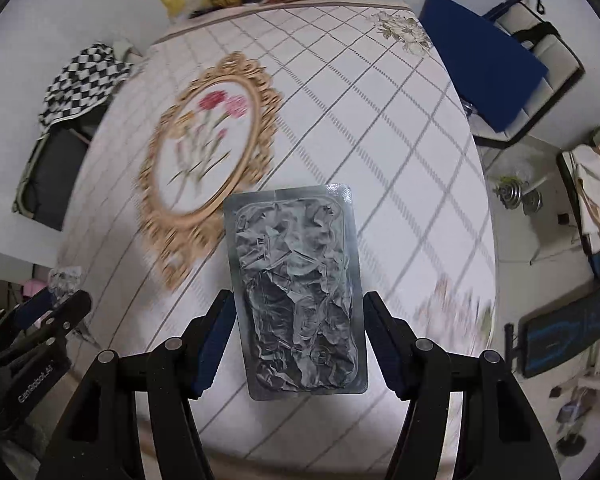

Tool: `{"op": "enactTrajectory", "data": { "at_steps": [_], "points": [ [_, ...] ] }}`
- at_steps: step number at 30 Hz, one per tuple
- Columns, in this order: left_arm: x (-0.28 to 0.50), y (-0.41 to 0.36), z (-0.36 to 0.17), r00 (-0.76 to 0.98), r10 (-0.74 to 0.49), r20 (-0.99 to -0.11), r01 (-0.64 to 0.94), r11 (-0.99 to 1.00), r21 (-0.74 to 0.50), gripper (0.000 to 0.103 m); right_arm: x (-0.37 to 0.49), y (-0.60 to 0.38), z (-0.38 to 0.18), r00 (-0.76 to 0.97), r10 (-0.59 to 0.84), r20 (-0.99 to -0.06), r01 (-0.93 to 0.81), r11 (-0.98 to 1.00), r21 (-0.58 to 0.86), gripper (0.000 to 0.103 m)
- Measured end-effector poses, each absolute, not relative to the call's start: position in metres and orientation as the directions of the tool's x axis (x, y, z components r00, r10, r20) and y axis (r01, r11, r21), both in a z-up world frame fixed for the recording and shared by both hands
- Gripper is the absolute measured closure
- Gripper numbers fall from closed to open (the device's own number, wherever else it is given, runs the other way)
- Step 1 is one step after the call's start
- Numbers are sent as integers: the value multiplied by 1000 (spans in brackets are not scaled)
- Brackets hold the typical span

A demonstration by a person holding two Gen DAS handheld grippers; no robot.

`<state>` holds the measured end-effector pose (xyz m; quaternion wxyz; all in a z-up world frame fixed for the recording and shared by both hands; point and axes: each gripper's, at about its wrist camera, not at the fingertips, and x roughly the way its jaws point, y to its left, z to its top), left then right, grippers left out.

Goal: Collect trash
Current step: 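Carry both blister packs over the trash bin, then open both grippers to drop the blister packs into the bin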

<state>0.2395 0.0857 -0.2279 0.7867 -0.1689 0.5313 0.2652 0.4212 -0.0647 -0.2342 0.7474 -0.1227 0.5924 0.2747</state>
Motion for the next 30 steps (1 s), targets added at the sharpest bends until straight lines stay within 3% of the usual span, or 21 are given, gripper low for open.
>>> {"op": "enactTrajectory", "data": {
  "at_steps": [9, 16, 22, 30],
  "points": [
    [105, 48, -227, 350, 144, -926, -463, 885, -37, 49, 235, -123, -210, 171, 288, -942, -442, 877, 187, 36],
    [23, 26, -297, 211, 19, -977, -454, 887, -81, 49, 117, -170, -259, 21, 271, -962, -338, 908, 249, 36],
    [6, 24, -410, 81, -99, -992, -527, 840, -127, 49, 62, -199, -361, -130, 222, -966, -275, 928, 251, 36],
    [50, 22, -587, 41, -295, -955, -605, 753, -258, 48, 59, -213, -549, -219, 244, -945, -199, 937, 288, 36]
  ]
}}
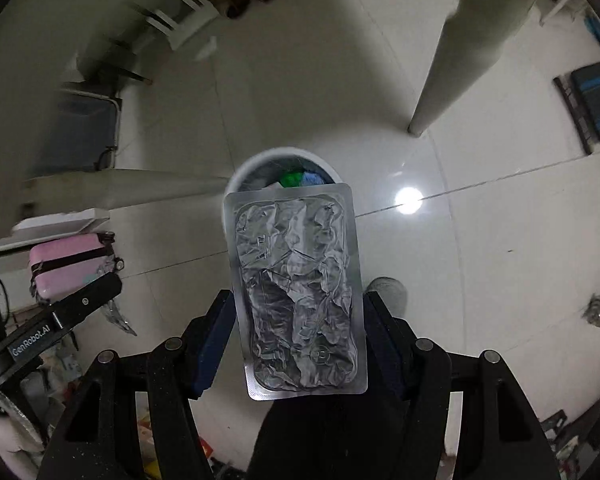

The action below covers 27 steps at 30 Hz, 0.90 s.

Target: Collect trash

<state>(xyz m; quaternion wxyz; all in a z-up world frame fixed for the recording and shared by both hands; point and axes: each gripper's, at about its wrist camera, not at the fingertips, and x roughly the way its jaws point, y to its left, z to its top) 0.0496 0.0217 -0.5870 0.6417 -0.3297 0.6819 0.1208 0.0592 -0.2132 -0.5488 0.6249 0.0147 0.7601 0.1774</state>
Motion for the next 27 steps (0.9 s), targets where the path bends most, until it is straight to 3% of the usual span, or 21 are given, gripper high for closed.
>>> {"op": "enactTrajectory", "data": {
  "at_steps": [2, 4, 6, 8, 9, 10, 11, 17, 27],
  "points": [
    [56, 21, -621, 41, -320, -947, -613, 740, -277, 46, 64, -214, -590, -245, 271, -931, -177, 932, 317, 36],
    [55, 21, -645, 52, -329, -943, -616, 733, -290, 35, 71, -209, -625, -254, 289, -923, -182, 923, 339, 36],
    [54, 24, -664, 66, -338, -939, -621, 722, -304, 1, 75, -203, -658, -267, 296, -917, -196, 915, 352, 35],
    [49, 28, -672, 57, -323, -945, -624, 727, -286, 1, 78, -196, -690, -291, 325, -900, -193, 901, 388, 29],
    [45, 31, -670, 56, -305, -951, -625, 732, -272, 1, 79, -192, -701, -302, 332, -894, -191, 897, 398, 22],
    [41, 32, -669, 49, -289, -956, -625, 738, -255, 1, 79, -191, -714, -312, 339, -887, -186, 894, 407, 8],
    [36, 33, -665, 39, -256, -966, -624, 748, -224, 1, 78, -189, -722, -316, 356, -879, -178, 888, 424, 3],
    [7, 34, -615, 38, -40, -998, -610, 791, -55, 1, 68, -190, -709, -268, 315, -910, -229, 897, 378, 3],
    [-31, 10, -453, 68, 29, -997, -550, 835, -14, 1, 43, -201, -530, -57, 127, -990, -403, 905, 139, 3]
  ]
}}
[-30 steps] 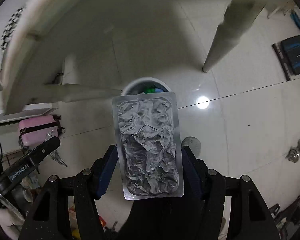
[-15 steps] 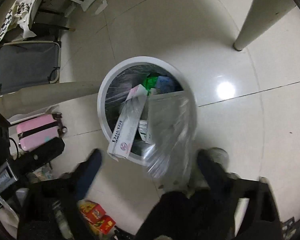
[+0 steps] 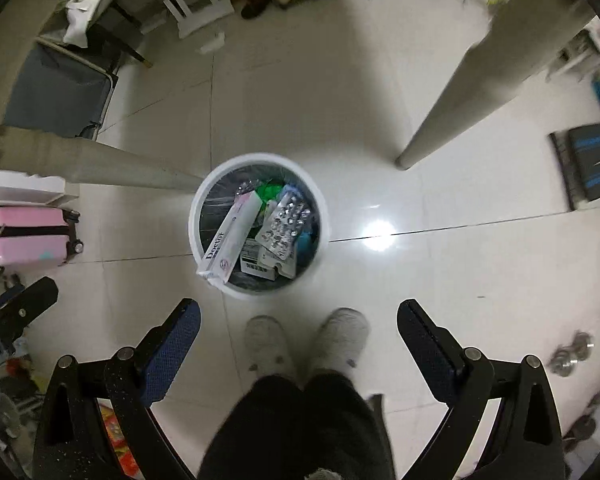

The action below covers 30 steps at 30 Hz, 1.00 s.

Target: Collect trash

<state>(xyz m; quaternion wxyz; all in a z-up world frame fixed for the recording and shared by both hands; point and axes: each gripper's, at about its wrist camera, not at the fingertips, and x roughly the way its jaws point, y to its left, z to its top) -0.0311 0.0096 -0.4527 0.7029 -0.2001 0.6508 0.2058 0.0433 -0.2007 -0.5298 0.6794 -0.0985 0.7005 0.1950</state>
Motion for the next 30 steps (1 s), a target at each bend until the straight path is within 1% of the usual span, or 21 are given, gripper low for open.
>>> {"op": "enactTrajectory", "data": {
  "at_steps": [2, 6, 12, 14, 15, 18, 23, 30],
  "points": [
    [-40, 2, -414, 65, 35, -997, -530, 848, -5, 1, 38, -204, -482, -38, 128, -991, -415, 900, 132, 3],
    [-52, -11, -351, 98, 9, -995, -509, 859, -42, 1, 26, -208, -393, -5, 139, -990, -444, 887, 126, 3],
    [-63, -31, -261, 175, -26, -984, -476, 873, -108, 1, 6, -220, -277, 16, 182, -983, -463, 873, 154, 3],
    [-67, -34, -232, 212, -29, -977, -461, 878, -126, 1, 2, -227, -247, 25, 201, -979, -467, 869, 167, 3],
    [-67, -36, -225, 225, -33, -974, -457, 879, -135, 1, 0, -230, -226, 38, 217, -975, -472, 864, 174, 3],
    [-72, -38, -193, 275, -58, -960, -449, 875, -181, 1, -6, -240, -180, 60, 248, -967, -484, 854, 189, 3],
    [-84, -41, -147, 356, -95, -930, -441, 860, -257, 1, -16, -257, -128, 58, 309, -949, -489, 838, 242, 3],
    [-97, -42, -116, 413, -112, -904, -431, 850, -303, 1, -35, -266, -72, 64, 381, -922, -500, 812, 301, 3]
  ]
}}
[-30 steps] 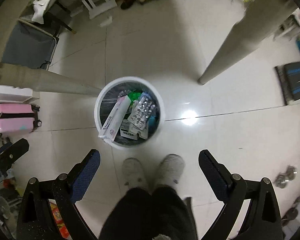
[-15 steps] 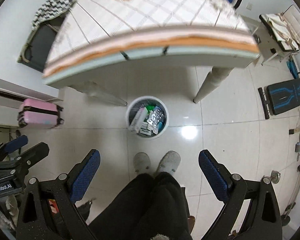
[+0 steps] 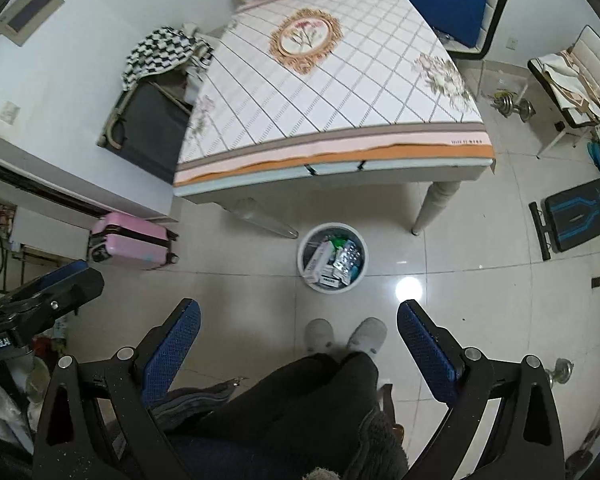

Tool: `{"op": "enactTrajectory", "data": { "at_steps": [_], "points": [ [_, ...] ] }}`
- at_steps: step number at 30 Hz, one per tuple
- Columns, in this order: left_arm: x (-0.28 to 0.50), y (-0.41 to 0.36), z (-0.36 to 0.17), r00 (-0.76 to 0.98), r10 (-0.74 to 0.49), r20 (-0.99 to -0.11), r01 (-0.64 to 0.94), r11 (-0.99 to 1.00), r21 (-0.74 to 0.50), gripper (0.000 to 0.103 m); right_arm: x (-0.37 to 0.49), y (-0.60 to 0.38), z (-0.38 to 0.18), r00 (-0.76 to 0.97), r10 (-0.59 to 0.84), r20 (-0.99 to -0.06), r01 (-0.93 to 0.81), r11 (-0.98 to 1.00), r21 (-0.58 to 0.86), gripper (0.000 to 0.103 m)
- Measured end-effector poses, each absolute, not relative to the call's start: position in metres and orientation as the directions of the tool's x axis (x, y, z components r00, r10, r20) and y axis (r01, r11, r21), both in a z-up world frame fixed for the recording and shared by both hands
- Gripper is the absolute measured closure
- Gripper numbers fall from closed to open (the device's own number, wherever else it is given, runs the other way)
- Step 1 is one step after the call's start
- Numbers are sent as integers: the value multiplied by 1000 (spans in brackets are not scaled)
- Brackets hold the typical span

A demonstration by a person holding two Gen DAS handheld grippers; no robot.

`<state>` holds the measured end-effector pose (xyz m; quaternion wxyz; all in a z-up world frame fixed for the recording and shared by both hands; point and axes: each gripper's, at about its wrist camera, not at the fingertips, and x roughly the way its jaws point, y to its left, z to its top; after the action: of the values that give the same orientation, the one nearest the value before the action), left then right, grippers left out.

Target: Collect trash

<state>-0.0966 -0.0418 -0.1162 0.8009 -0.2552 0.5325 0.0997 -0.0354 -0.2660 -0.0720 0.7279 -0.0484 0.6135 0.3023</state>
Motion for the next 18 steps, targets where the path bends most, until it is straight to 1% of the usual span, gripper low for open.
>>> {"op": "enactTrajectory", "data": {
  "at_steps": [6, 10, 13, 18],
  "points": [
    [-105, -48, -101, 432, -117, -894, -423, 850, -315, 1, -44, -265, -45, 44, 424, -905, -520, 783, 341, 3],
    [-109, -51, -92, 444, -118, -888, -416, 851, -321, 1, -49, -264, -39, 21, 443, -896, -529, 765, 366, 3],
    [-111, -53, -86, 453, -124, -883, -408, 852, -329, 1, -48, -265, -38, -3, 457, -889, -523, 757, 391, 0],
    [-112, -55, -82, 466, -129, -875, -400, 852, -339, 1, -47, -267, -35, -9, 465, -885, -523, 752, 401, 0]
  ]
}}
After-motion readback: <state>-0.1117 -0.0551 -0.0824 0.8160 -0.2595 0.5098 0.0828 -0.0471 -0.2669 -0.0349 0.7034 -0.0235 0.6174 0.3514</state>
